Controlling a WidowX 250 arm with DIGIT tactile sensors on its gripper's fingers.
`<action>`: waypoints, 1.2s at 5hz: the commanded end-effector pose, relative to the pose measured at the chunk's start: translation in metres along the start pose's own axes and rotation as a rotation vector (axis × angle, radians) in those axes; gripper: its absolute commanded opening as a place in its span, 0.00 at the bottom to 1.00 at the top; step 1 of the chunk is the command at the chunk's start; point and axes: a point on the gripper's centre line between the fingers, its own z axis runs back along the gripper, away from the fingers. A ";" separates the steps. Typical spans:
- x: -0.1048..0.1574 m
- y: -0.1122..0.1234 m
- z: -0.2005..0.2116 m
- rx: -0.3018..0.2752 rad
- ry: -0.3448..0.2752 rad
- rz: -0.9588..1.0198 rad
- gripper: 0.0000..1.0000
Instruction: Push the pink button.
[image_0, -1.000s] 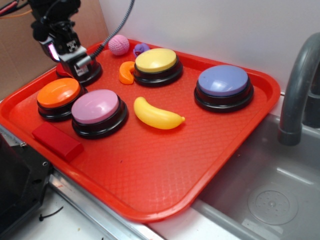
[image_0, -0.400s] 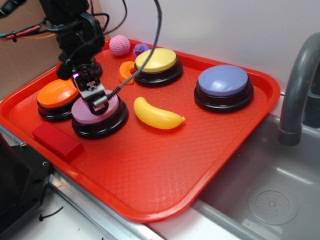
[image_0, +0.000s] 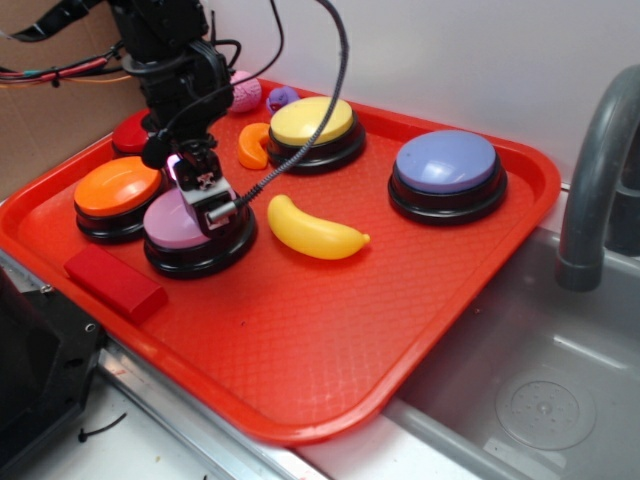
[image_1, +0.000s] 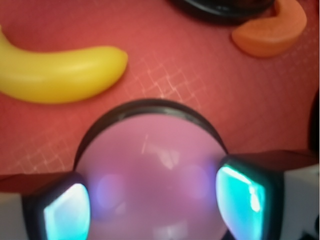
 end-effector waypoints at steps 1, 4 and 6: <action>0.003 -0.002 0.009 -0.016 0.013 0.004 1.00; 0.003 -0.001 0.043 0.011 -0.049 0.056 1.00; -0.001 0.002 0.058 0.002 -0.036 0.098 1.00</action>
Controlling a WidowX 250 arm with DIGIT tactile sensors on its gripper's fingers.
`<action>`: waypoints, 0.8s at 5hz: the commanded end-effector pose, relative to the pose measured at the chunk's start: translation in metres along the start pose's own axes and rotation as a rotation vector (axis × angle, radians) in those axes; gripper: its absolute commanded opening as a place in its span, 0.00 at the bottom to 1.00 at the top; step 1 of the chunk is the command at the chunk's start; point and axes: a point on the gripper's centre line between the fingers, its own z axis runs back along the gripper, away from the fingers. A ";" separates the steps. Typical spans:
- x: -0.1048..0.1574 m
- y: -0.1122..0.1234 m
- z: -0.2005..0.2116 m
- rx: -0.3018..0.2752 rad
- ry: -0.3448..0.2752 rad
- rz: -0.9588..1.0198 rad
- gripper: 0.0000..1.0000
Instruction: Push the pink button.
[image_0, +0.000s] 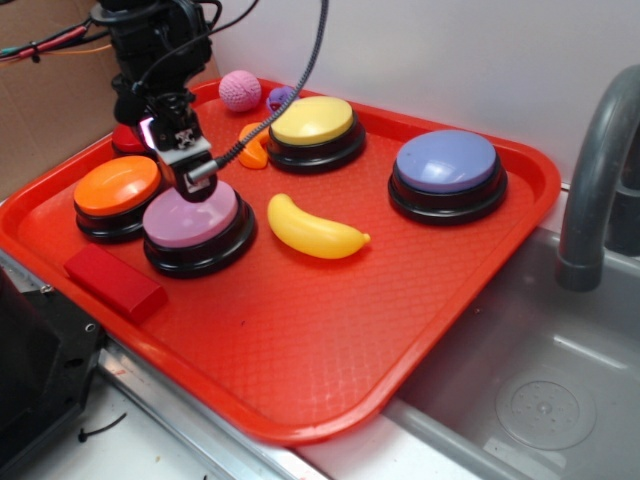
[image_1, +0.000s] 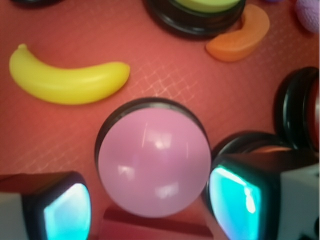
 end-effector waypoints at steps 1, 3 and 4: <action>0.008 0.003 0.029 0.019 -0.042 0.049 1.00; 0.004 0.000 0.046 0.042 -0.042 0.079 1.00; 0.001 0.001 0.062 0.037 -0.093 0.088 1.00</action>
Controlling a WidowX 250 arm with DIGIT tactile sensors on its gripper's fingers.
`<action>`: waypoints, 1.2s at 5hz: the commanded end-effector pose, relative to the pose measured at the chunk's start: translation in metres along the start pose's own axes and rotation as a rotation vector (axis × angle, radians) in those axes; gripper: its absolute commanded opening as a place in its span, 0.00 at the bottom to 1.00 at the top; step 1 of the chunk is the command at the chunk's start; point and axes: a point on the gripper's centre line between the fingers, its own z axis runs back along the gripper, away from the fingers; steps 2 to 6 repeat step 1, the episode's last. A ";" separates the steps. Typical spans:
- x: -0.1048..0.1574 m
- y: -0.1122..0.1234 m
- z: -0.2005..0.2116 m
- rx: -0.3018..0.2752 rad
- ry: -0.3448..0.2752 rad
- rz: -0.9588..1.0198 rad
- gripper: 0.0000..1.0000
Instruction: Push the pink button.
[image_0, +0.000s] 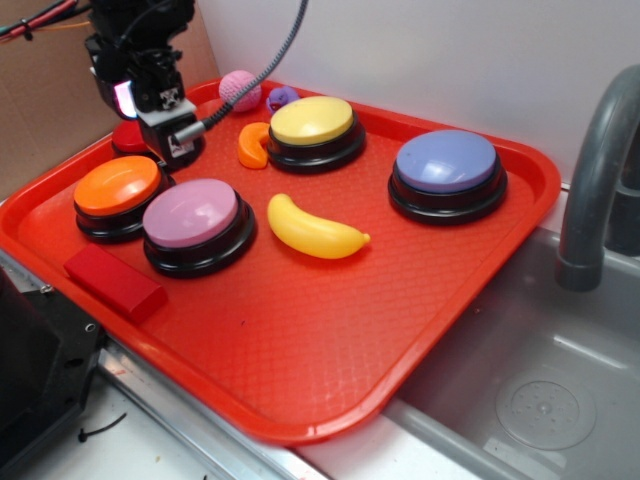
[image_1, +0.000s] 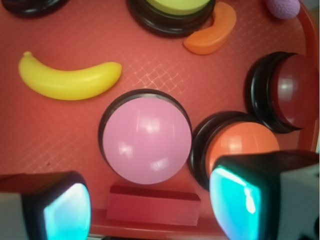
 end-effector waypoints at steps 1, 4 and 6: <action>0.002 0.005 0.033 -0.060 -0.148 0.028 1.00; 0.002 0.005 0.033 -0.060 -0.148 0.028 1.00; 0.002 0.005 0.033 -0.060 -0.148 0.028 1.00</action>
